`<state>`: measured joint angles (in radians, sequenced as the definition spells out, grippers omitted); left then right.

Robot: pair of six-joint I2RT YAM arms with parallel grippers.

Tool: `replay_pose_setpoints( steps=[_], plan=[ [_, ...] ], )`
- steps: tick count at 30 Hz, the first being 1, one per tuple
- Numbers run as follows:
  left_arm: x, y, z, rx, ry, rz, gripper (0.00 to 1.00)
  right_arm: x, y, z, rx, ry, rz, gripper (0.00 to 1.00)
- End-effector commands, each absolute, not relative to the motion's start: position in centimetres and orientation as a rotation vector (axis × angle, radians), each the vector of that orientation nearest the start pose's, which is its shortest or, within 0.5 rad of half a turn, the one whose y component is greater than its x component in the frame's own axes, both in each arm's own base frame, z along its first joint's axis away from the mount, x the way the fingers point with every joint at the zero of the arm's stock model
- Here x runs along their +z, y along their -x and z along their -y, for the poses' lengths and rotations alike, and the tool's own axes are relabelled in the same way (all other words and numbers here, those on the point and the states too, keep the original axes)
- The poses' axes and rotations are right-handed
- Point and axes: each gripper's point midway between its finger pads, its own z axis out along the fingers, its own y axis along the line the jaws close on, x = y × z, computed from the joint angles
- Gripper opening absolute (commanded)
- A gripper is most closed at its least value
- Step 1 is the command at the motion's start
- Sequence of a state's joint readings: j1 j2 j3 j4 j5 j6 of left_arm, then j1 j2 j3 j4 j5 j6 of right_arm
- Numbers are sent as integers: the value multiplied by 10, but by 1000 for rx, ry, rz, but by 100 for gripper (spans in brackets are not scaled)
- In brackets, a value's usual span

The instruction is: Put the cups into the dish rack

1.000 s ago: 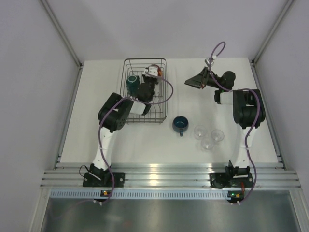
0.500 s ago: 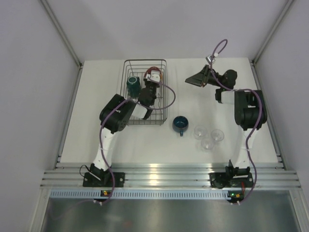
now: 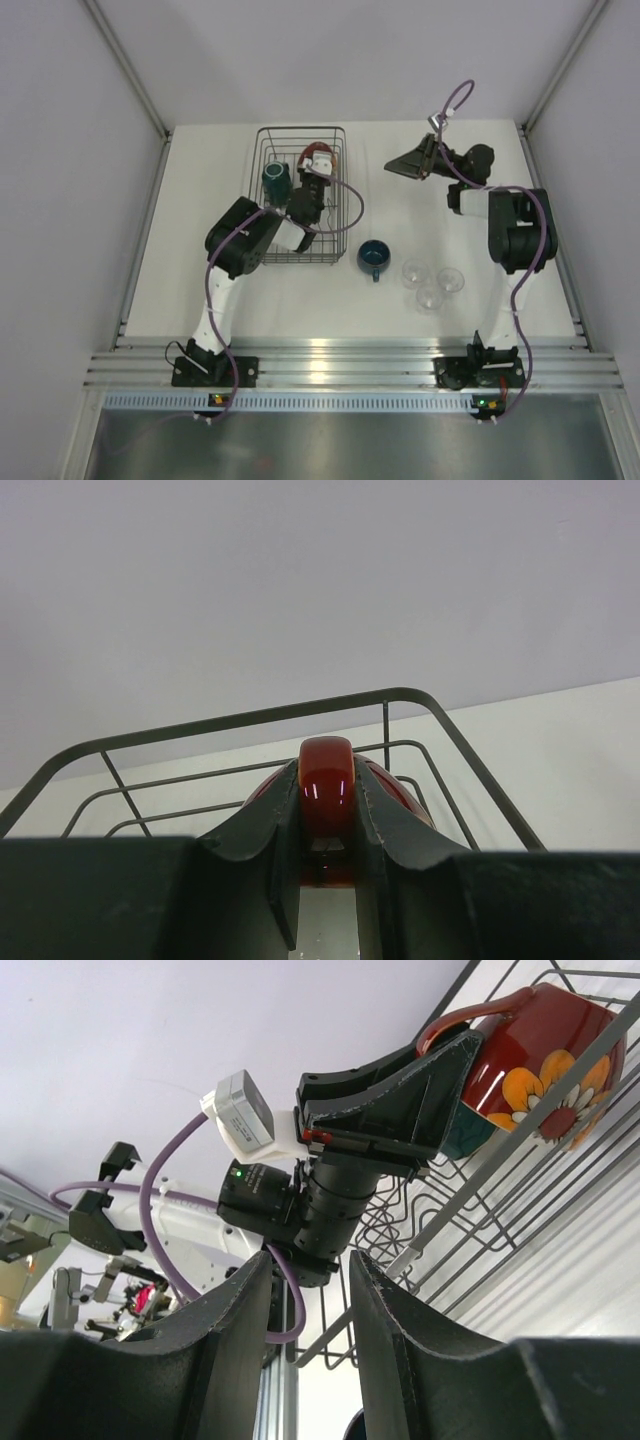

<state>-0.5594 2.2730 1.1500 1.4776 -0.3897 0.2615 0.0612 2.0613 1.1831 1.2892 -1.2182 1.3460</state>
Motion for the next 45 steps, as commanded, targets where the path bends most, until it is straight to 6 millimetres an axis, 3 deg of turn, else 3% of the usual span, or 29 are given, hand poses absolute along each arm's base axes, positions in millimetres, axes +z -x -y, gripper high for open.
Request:
replay_pose_setpoints(
  steps=[1, 6, 24, 35, 45],
  plan=[
    [148, -511, 238, -43, -93, -1176, 0, 287, -397, -198, 1557, 665, -1318, 38],
    [138, -506, 248, -29, -130, -1191, 0, 292, -390, -198, 1550, 674, -1313, 38],
    [139, -472, 232, 4, -107, -1253, 0, 311, -366, -206, 1550, 687, -1269, 38],
    [139, -465, 235, 13, -125, -1258, 0, 312, -352, -207, 1557, 690, -1272, 38],
    [139, -464, 235, 13, -123, -1260, 0, 309, -353, -207, 1558, 686, -1278, 38]
  ],
)
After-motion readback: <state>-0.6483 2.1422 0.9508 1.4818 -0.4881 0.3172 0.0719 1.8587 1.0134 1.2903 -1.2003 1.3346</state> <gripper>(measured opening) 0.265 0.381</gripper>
